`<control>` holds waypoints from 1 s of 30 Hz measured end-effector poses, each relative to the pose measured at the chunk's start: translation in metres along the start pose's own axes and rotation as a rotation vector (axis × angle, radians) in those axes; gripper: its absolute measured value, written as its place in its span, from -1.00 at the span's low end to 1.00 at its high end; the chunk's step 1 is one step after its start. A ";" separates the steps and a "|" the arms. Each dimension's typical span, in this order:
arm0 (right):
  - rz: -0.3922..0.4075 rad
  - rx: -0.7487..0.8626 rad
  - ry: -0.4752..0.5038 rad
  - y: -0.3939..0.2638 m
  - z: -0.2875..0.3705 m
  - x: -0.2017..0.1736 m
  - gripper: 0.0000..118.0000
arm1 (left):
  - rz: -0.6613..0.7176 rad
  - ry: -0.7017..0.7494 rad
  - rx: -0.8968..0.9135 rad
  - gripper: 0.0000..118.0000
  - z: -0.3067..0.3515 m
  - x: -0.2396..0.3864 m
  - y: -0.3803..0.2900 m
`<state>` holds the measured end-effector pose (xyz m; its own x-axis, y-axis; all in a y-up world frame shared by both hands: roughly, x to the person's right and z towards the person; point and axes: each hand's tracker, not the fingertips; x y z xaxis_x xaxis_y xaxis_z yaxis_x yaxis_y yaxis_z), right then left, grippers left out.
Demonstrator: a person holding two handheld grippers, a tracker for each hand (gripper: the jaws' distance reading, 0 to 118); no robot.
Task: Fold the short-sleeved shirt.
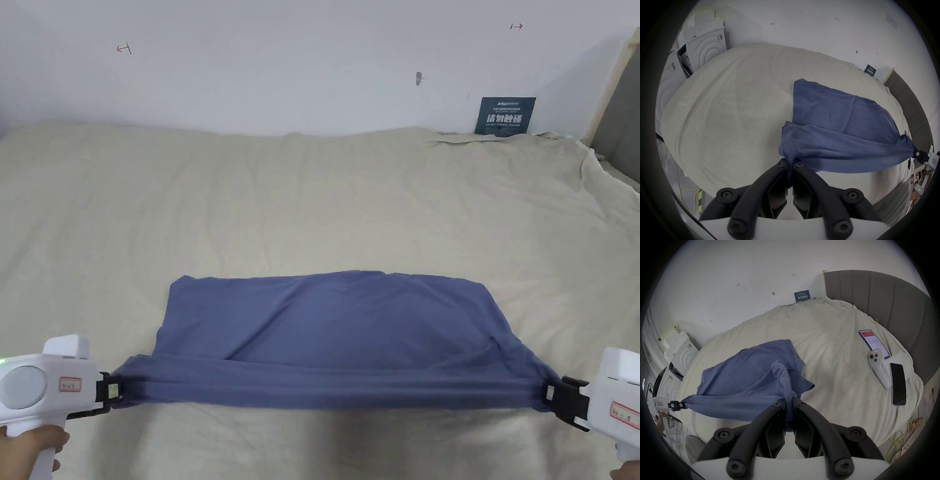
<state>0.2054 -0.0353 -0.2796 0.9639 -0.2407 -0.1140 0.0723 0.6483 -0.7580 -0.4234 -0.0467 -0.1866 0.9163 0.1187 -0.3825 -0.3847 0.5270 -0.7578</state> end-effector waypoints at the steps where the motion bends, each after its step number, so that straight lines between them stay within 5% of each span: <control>1: 0.002 -0.005 0.001 -0.007 0.004 0.001 -0.91 | -0.009 -0.001 -0.009 -0.96 0.002 -0.001 -0.007; 10: -0.038 -0.136 -0.051 -0.070 -0.006 0.024 -0.91 | -0.010 0.023 -0.106 -0.96 -0.004 -0.008 -0.065; 18: 0.020 -0.253 -0.131 -0.088 -0.051 0.026 -0.90 | -0.052 0.094 -0.184 -0.95 -0.036 0.005 -0.077; 23: 0.018 -0.262 -0.148 -0.084 -0.043 0.014 -0.88 | -0.069 0.127 -0.177 -0.76 -0.034 0.011 -0.076; 25: 0.008 -0.254 -0.149 -0.074 -0.029 0.004 -0.78 | -0.095 0.143 -0.206 -0.52 -0.030 0.015 -0.072; 29: 0.035 -0.126 -0.132 -0.047 0.002 -0.015 0.26 | -0.104 0.120 -0.141 0.77 0.008 0.034 -0.061; 30: 0.032 -0.081 -0.117 -0.039 0.012 -0.021 0.36 | -0.093 0.111 -0.097 0.93 0.018 0.037 -0.056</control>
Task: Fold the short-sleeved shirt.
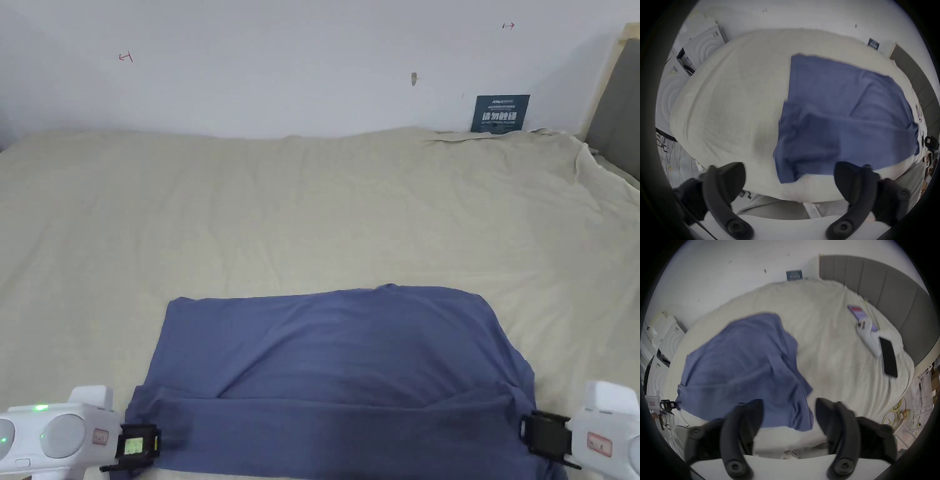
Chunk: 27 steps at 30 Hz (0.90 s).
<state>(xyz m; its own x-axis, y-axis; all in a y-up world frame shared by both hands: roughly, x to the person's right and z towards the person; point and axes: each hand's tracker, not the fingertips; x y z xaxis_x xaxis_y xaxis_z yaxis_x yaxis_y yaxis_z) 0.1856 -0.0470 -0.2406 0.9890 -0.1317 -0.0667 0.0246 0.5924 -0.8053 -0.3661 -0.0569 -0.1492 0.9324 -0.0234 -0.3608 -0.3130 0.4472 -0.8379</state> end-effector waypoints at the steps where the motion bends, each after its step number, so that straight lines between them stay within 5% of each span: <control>1: -0.001 0.036 0.010 0.007 0.010 -0.004 0.38 | 0.009 -0.011 0.041 0.97 -0.005 -0.003 0.001; 14: 0.073 0.512 0.046 0.061 0.100 -0.057 0.38 | 0.008 -0.165 0.566 0.97 0.118 0.039 0.054; 18: 0.104 0.626 0.030 0.058 0.106 -0.071 0.37 | 0.002 -0.148 0.684 0.80 0.115 0.051 0.057; 21: 0.131 0.672 0.002 0.054 0.102 -0.079 0.25 | -0.056 -0.072 0.786 0.28 0.108 0.066 0.048; 23: 0.152 0.694 0.000 0.052 0.096 -0.081 0.18 | -0.077 -0.030 0.828 0.17 0.101 0.074 0.044; 24: 0.160 0.696 0.001 0.053 0.090 -0.079 -0.02 | -0.090 -0.013 0.838 -0.07 0.097 0.078 0.042; 25: 0.163 0.692 -0.001 0.053 0.088 -0.081 -0.49 | -0.088 -0.010 0.842 -0.67 0.092 0.080 0.042; 26: 0.163 0.692 -0.002 0.053 0.084 -0.081 -1.00 | -0.089 -0.023 0.832 -0.99 0.089 0.082 0.043; 27: 0.167 0.700 0.008 0.053 0.080 -0.079 -1.00 | -0.083 -0.039 0.816 -1.00 0.087 0.080 0.044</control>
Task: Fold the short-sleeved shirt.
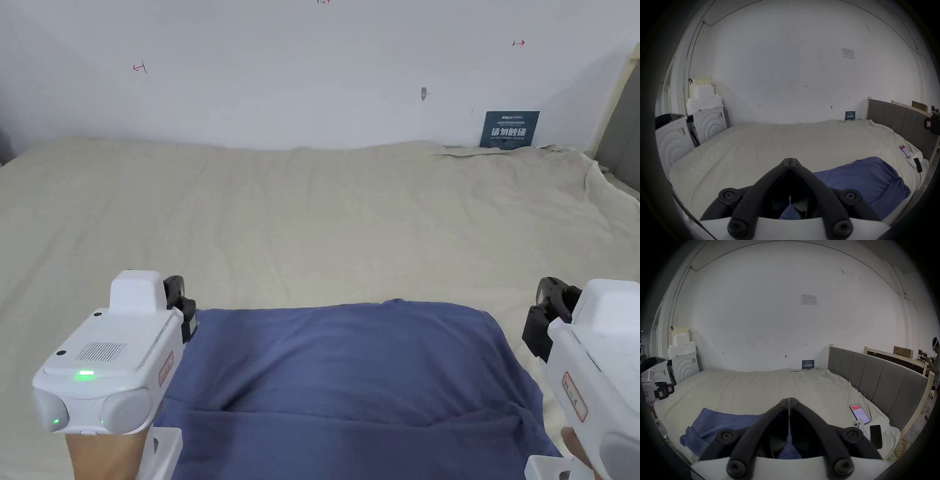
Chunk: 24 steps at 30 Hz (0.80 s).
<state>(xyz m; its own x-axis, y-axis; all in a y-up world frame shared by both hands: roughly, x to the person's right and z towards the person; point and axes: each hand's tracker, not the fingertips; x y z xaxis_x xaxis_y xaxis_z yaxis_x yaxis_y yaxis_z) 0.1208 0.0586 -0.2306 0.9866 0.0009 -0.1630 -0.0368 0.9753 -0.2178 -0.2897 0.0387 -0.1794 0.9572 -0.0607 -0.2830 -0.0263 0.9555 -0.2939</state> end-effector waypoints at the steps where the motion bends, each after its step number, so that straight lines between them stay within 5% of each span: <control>1: -0.012 -0.003 0.027 -0.001 -0.002 0.002 -1.00 | 0.025 -0.043 -0.021 -1.00 -0.003 -0.002 -0.001; 16: -0.013 -0.070 0.021 -0.005 -0.074 -0.002 -1.00 | 0.119 -0.055 -0.400 -1.00 -0.178 -0.059 -0.012; 18: -0.005 -0.083 0.019 -0.007 -0.086 -0.002 -1.00 | 0.150 -0.052 -0.482 -0.80 -0.214 -0.070 -0.017; 22: -0.015 -0.109 0.018 -0.012 -0.107 -0.002 -1.00 | 0.248 -0.031 -0.633 0.20 -0.270 -0.088 -0.033; 24: -0.016 -0.125 0.013 -0.015 -0.116 -0.001 -1.00 | 0.248 -0.021 -0.682 0.23 -0.293 -0.093 -0.044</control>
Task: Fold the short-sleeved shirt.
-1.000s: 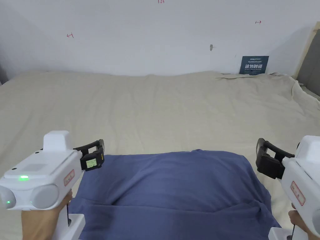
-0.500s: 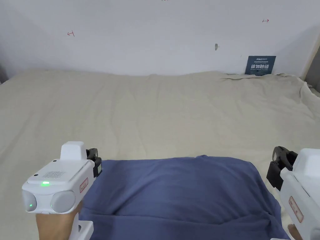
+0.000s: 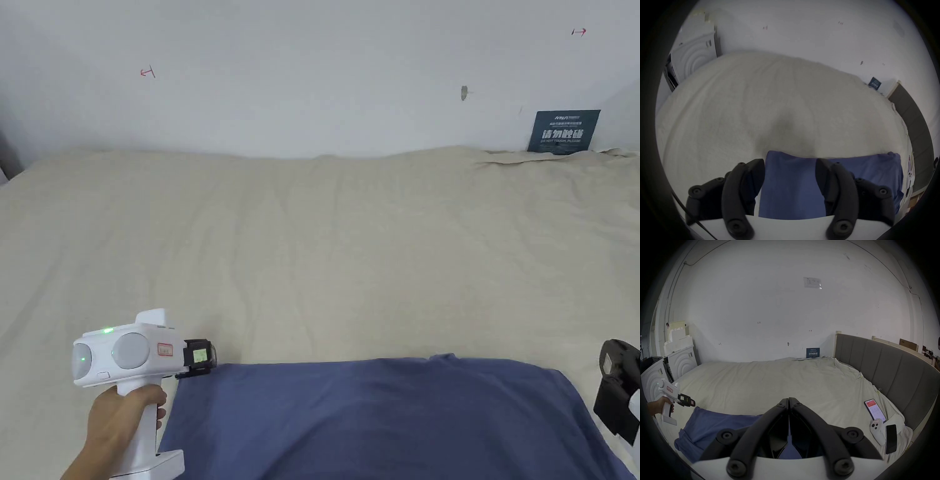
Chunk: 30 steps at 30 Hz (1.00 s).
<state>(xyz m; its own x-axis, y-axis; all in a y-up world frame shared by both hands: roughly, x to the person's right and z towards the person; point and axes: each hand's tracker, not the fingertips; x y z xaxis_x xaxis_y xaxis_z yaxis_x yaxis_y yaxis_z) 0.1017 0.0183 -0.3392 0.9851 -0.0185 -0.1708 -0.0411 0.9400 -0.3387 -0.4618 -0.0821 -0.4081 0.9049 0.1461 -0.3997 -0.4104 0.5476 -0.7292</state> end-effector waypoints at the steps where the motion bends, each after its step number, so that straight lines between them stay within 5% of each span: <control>1: 0.001 -0.007 -0.005 -0.001 -0.004 0.001 -1.00 | -0.013 0.019 -0.018 0.23 -0.009 -0.001 0.002; 7: -0.003 -0.042 -0.031 -0.010 -0.017 0.009 -1.00 | -0.068 0.100 -0.104 0.20 -0.052 -0.001 0.001; 10: 0.000 -0.061 -0.041 -0.014 -0.023 0.014 -1.00 | -0.096 0.086 -0.094 -0.19 -0.040 0.011 -0.007; 13: -0.008 -0.087 -0.046 -0.016 -0.032 0.021 -1.00 | -0.144 0.044 -0.084 -0.95 -0.032 0.023 -0.008; 17: -0.019 -0.171 -0.040 -0.018 -0.070 0.041 -0.99 | -0.189 0.041 -0.068 -0.99 -0.023 0.022 -0.004; 19: 0.001 -0.246 -0.034 -0.020 -0.095 0.049 -0.70 | -0.190 0.023 -0.037 -0.99 -0.010 0.022 -0.004; 21: 0.002 -0.329 -0.009 -0.022 -0.124 0.052 0.14 | -0.198 -0.010 -0.011 -0.99 0.006 0.024 -0.004; 23: -0.013 -0.419 0.019 -0.028 -0.153 0.058 0.59 | -0.216 -0.010 0.003 -0.99 0.022 0.028 -0.009; 30: 0.025 -0.593 0.016 -0.052 -0.229 0.052 0.58 | -0.216 -0.027 0.036 -0.99 0.046 0.025 -0.011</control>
<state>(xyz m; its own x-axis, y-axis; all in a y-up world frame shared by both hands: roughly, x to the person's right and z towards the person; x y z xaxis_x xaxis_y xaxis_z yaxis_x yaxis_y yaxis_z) 0.1165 -0.1095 -0.5420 0.9802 -0.0084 -0.1978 -0.1550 0.5892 -0.7930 -0.4290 -0.0463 -0.3842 0.9743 0.0439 -0.2209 -0.2028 0.5978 -0.7756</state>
